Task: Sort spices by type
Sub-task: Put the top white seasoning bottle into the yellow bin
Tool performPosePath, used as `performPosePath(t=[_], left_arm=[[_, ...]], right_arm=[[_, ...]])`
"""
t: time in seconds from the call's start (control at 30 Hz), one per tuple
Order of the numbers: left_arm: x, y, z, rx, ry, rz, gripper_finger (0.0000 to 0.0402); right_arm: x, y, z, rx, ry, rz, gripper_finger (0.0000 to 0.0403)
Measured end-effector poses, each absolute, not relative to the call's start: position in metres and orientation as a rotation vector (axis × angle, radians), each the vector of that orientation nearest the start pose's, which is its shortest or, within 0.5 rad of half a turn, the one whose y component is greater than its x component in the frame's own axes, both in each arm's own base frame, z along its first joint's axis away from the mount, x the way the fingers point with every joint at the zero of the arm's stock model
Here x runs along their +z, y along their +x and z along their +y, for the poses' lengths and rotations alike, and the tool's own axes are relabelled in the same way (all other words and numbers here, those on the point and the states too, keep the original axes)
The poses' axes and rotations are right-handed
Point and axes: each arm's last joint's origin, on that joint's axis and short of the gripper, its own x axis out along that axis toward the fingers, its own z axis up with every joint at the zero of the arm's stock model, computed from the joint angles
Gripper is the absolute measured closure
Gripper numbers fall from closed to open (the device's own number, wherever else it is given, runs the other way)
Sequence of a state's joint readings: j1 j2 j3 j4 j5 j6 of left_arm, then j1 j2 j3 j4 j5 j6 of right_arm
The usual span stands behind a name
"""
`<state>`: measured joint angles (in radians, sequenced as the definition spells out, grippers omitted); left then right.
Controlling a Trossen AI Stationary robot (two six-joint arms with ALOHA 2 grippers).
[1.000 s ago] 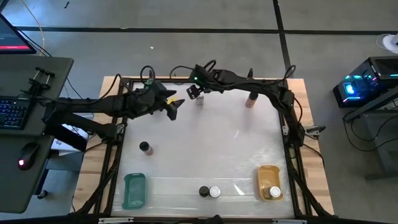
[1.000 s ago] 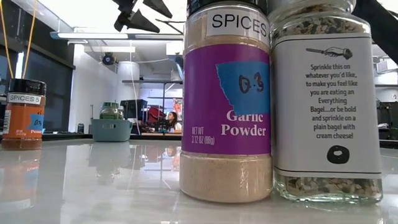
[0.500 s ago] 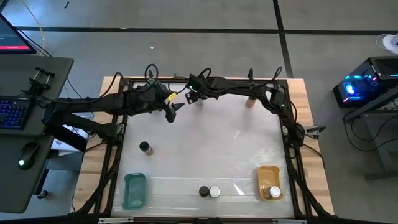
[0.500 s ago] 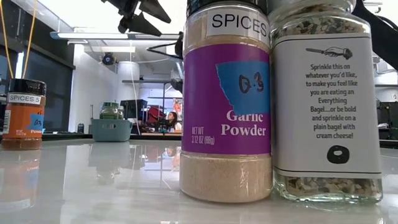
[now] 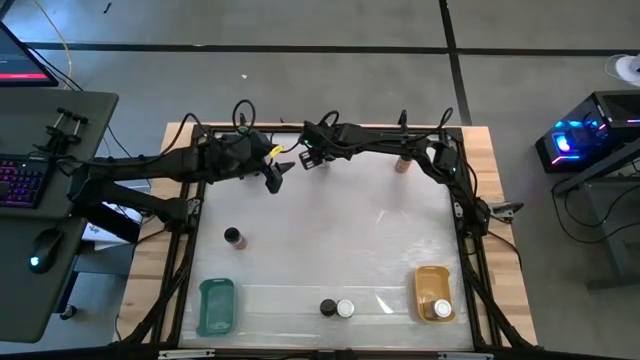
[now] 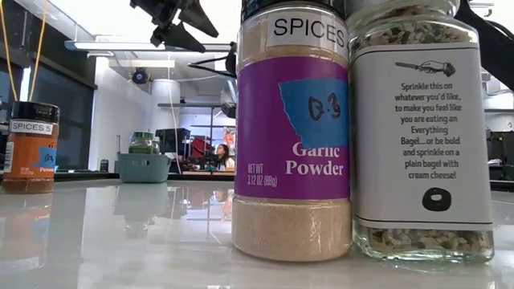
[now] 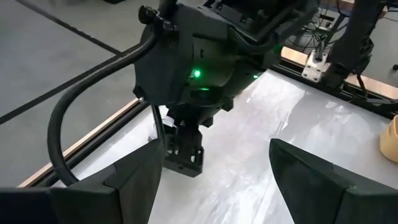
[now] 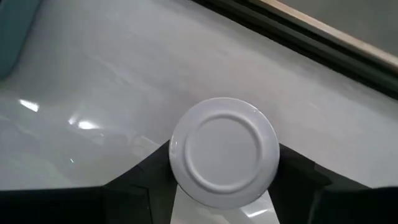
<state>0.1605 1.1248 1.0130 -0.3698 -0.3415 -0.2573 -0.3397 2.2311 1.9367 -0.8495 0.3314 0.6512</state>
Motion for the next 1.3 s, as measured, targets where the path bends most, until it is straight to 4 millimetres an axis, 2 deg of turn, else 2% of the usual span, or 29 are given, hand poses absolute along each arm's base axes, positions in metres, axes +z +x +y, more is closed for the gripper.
performPosePath(t=[0.07, 0.13, 0.2, 0.3, 0.5, 0.67, 0.77, 0.93, 1.1, 1.2, 1.3], left_arm=[[0.33, 0.236, 0.05, 0.558, -0.204, 0.418, 0.0124], [0.33, 0.235, 0.051, 0.563, -0.205, 0.418, 0.0124], [0.33, 0.235, 0.051, 0.564, -0.196, 0.419, 0.0124], [0.333, 0.232, 0.05, 0.549, -0.138, 0.431, 0.0124], [0.338, 0.218, 0.051, 0.614, -0.086, 0.438, 0.0124], [0.344, 0.21, 0.054, 0.646, -0.038, 0.429, 0.0124], [0.347, 0.208, 0.059, 0.664, -0.015, 0.403, 0.0124], [0.35, 0.207, 0.069, 0.688, 0.007, 0.386, 0.0124], [0.35, 0.205, 0.077, 0.701, -0.01, 0.383, 0.0124], [0.35, 0.204, 0.08, 0.699, -0.017, 0.383, 0.0124], [0.35, 0.203, 0.082, 0.697, -0.025, 0.383, 0.0124]], right_arm=[[0.218, 0.444, -0.167, -0.917, 0.514, 0.945, 0.0207], [0.235, 0.443, -0.166, -0.874, 0.454, 0.948, 0.0207], [0.263, 0.437, -0.164, -0.83, 0.375, 0.936, 0.0207], [0.316, 0.419, -0.162, -0.763, 0.284, 0.882, 0.0207], [0.41, 0.355, -0.151, -0.52, 0.159, 0.747, 0.0207], [0.471, 0.303, -0.121, -0.155, 0.021, 0.556, 0.0207], [0.5, 0.279, -0.099, 0.09, -0.071, 0.392, 0.0207], [0.533, 0.253, -0.062, 0.422, -0.082, 0.167, 0.0207], [0.553, 0.251, -0.032, 0.64, -0.054, 0.015, 0.0207], [0.555, 0.255, -0.016, 0.686, -0.069, -0.019, 0.0207], [0.554, 0.257, -0.011, 0.627, -0.073, -0.005, 0.0207]])
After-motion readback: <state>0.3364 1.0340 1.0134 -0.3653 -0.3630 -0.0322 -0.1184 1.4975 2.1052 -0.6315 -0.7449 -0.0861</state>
